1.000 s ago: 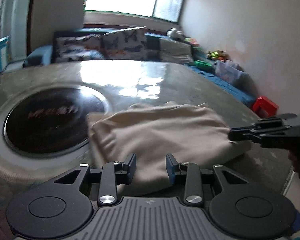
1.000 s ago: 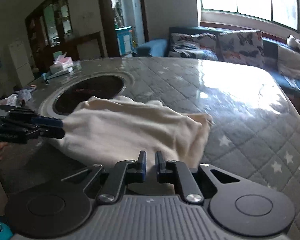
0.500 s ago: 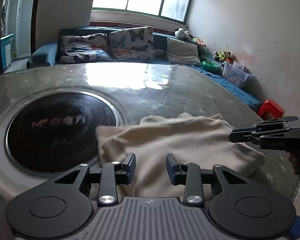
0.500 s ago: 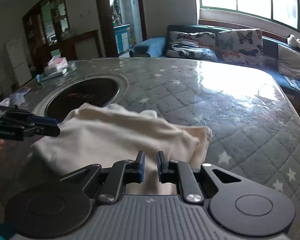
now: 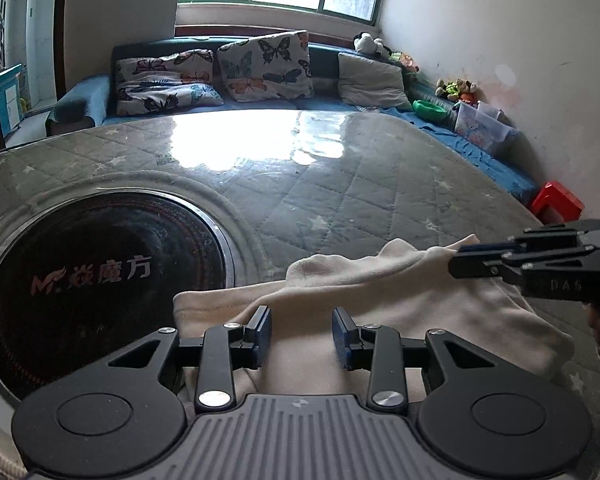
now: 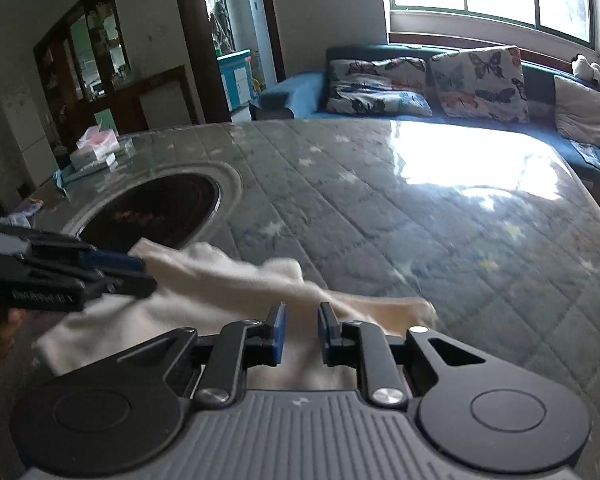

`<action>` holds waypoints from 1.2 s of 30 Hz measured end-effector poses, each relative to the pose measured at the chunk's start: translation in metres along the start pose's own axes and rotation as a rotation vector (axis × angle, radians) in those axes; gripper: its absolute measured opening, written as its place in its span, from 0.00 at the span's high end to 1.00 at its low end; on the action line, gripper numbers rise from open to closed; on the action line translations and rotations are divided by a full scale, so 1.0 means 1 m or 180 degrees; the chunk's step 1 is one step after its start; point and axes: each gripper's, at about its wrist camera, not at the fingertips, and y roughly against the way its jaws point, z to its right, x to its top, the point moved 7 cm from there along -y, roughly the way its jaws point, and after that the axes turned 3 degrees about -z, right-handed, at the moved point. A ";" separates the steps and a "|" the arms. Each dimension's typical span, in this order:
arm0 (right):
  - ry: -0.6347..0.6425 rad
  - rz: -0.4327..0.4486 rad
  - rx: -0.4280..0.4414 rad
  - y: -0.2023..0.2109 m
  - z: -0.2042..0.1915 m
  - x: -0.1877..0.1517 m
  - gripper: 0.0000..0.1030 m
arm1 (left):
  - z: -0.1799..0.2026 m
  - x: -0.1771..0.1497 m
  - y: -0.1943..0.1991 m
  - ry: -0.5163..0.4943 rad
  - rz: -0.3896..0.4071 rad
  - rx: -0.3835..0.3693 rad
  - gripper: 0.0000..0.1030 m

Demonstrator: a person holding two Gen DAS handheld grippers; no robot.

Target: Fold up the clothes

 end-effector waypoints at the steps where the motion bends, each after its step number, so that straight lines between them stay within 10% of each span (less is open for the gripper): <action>1: -0.0002 0.0001 0.0019 -0.005 -0.002 0.003 0.83 | -0.001 0.001 -0.002 -0.0001 -0.0012 0.0026 0.65; 36: 0.1169 -0.0064 0.0281 0.008 -0.136 -0.043 0.63 | -0.023 -0.064 0.071 -0.0040 0.0159 0.0397 0.57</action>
